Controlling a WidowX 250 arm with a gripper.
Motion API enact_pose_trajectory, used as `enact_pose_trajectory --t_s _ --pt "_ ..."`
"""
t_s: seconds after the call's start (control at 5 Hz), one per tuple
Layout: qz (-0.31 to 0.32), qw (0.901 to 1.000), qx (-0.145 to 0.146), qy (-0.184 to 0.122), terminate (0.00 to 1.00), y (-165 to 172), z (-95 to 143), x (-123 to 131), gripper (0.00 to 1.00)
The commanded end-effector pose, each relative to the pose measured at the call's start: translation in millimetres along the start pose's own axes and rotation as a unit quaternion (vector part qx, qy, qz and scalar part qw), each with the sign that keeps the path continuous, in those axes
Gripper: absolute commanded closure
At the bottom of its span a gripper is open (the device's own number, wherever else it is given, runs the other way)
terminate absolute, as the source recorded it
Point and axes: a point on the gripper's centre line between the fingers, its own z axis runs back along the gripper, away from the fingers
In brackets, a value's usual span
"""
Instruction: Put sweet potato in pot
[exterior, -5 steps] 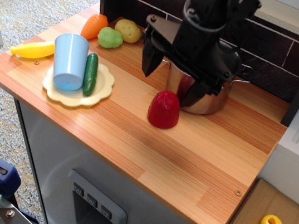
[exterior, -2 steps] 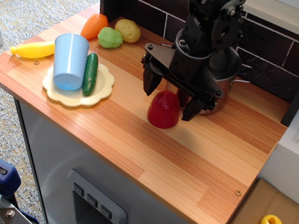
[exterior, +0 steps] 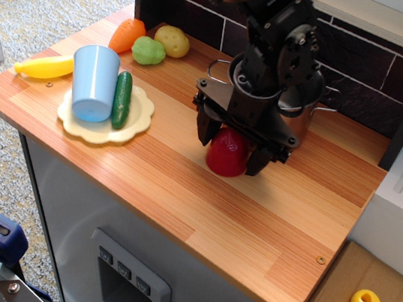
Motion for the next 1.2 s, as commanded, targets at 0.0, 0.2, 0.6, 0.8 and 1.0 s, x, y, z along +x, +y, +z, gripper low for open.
enact_pose_trajectory --t_s 0.0,0.2,0.6,0.8,1.0 --pt "0.008 0.9999 -0.001 -0.006 0.00 -1 8 5 1.00" --pt "0.011 0.9998 0.015 0.005 0.00 -4 25 5 1.00" --pt "-0.014 0.9955 0.094 0.000 0.00 5 98 18 1.00" --pt "-0.061 0.9903 0.121 -0.032 0.00 -1 128 40 1.00" --pt "-0.122 0.9768 0.132 -0.117 0.00 -3 129 63 1.00"
